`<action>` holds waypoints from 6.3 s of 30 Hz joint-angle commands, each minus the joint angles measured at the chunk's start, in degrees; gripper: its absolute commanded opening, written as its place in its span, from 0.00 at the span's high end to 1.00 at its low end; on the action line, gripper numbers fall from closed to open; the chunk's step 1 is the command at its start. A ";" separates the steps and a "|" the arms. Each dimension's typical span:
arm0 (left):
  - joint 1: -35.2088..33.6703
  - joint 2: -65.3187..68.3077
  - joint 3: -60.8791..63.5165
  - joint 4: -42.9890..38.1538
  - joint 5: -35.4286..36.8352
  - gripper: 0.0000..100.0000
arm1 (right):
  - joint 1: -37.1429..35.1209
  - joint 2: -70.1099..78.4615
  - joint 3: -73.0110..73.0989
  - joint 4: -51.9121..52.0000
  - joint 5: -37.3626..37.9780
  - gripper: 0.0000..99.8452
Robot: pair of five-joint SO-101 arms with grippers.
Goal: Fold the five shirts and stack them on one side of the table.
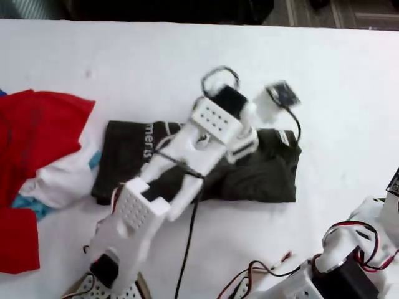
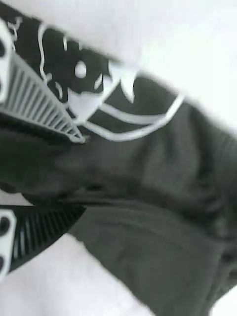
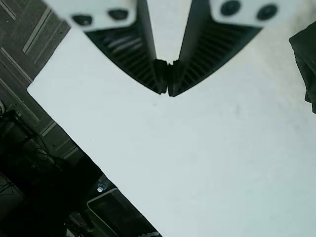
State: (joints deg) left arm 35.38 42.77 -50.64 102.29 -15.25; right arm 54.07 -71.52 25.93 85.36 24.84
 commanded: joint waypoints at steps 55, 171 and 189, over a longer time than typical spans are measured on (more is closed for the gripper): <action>-47.87 -1.89 37.80 -9.41 1.76 0.86 | -0.22 -0.04 -2.37 -0.13 0.70 0.98; 3.74 12.00 -18.55 -26.46 8.26 0.97 | 0.31 -0.04 -2.02 -3.82 4.40 0.98; -2.42 9.63 -21.01 0.26 7.82 0.97 | -0.22 -0.04 -2.11 -3.82 3.96 0.98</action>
State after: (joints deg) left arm 34.59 55.60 -73.76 100.00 -7.08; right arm 54.07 -71.52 25.76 82.37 28.79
